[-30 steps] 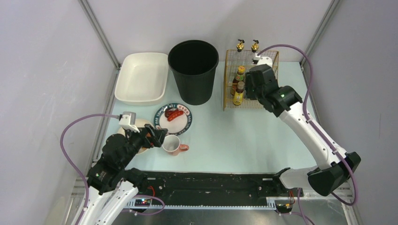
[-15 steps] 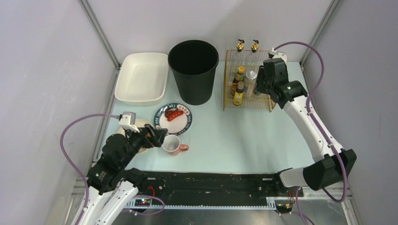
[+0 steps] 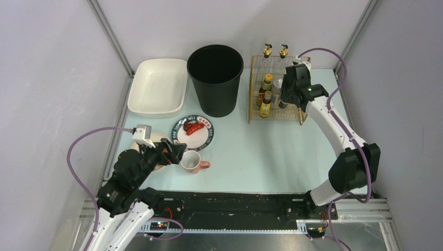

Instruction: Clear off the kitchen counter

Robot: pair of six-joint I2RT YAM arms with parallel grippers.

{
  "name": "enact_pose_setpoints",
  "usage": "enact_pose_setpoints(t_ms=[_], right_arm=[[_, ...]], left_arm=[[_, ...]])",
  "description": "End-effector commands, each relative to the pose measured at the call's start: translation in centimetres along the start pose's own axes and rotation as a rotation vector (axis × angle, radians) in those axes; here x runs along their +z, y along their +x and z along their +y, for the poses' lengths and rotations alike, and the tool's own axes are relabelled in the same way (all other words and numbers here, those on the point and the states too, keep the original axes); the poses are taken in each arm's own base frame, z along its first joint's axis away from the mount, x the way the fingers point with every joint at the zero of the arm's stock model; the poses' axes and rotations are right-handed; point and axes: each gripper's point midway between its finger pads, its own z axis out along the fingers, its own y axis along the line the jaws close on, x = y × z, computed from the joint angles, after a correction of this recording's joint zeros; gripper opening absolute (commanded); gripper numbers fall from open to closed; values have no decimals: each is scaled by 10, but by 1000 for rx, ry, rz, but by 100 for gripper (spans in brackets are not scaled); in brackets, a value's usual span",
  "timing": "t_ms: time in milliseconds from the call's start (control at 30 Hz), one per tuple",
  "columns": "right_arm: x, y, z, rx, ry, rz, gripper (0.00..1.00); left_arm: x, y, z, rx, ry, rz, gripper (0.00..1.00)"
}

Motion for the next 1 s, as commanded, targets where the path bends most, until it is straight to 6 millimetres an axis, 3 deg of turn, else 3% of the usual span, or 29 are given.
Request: enact_pose_setpoints(t_ms=[0, 233, 567, 767, 967], right_arm=[[12, -20, 11, 30, -19, -53, 11], [38, -2, 12, 9, 10, 9, 10], [68, 29, 5, -9, 56, 105, 19], [73, 34, 3, -4, 65, 122, 54], [67, 29, 5, 10, 50, 108, 67]], left_arm=[[4, -1, -1, -10, 0, -4, 98], [7, 1, 0, -8, -6, 8, 98], [8, 2, 1, -7, -14, 18, 98], [8, 2, 1, -8, -15, 17, 98], [8, 2, 1, -8, -16, 14, 98]])
